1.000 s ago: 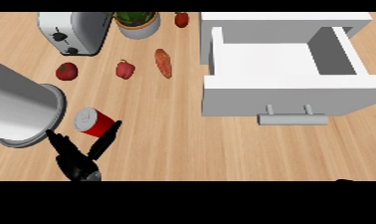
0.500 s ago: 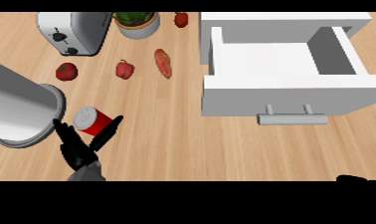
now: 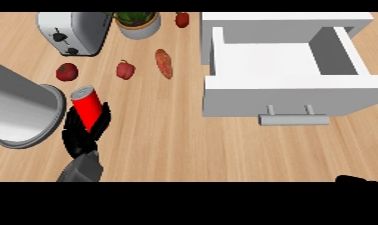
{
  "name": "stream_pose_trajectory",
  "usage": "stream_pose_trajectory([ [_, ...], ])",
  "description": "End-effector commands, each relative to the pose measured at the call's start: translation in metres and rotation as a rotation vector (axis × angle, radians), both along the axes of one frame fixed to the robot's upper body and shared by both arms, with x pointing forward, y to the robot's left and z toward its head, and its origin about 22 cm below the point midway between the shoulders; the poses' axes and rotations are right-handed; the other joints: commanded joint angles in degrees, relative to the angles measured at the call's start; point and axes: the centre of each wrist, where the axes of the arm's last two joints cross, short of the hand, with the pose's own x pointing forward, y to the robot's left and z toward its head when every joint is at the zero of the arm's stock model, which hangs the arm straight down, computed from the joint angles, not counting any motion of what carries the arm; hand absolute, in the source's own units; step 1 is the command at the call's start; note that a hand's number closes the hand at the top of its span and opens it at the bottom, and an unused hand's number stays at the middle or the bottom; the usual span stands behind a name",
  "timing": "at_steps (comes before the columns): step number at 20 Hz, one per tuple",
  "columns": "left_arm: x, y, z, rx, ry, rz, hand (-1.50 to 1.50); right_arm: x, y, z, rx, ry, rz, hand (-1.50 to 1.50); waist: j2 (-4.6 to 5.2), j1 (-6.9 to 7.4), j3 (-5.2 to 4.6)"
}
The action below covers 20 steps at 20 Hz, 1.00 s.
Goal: Pick up the can, place it into the drawer and close the drawer
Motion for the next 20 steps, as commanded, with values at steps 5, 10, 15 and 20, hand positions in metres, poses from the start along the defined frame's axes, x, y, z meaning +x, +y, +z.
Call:
stream_pose_trajectory([
  [5,0.018,0.006,-0.003,0.03,-0.069,-0.063,1.5,0.021,0.002,0.009,-0.021,-0.003,-0.004,-1.5,0.16,-0.13,-0.04],
  [10,0.047,-0.035,0.02,0.006,-0.074,-0.491,1.5,0.013,0.004,0.008,-0.011,-0.023,0.024,-1.5,0.29,-1.28,-0.07],
  [15,0.084,-0.04,0.052,-0.006,-0.128,-0.763,1.5,0.01,-0.001,0.013,-0.017,-0.024,0.003,-1.5,0.26,-1.21,-0.07],
  [20,0.111,-0.075,0.085,-0.004,-0.128,-0.852,1.5,0.008,0.005,0.001,-0.042,-0.023,-0.013,-1.5,-0.05,-0.08,0.03],
])
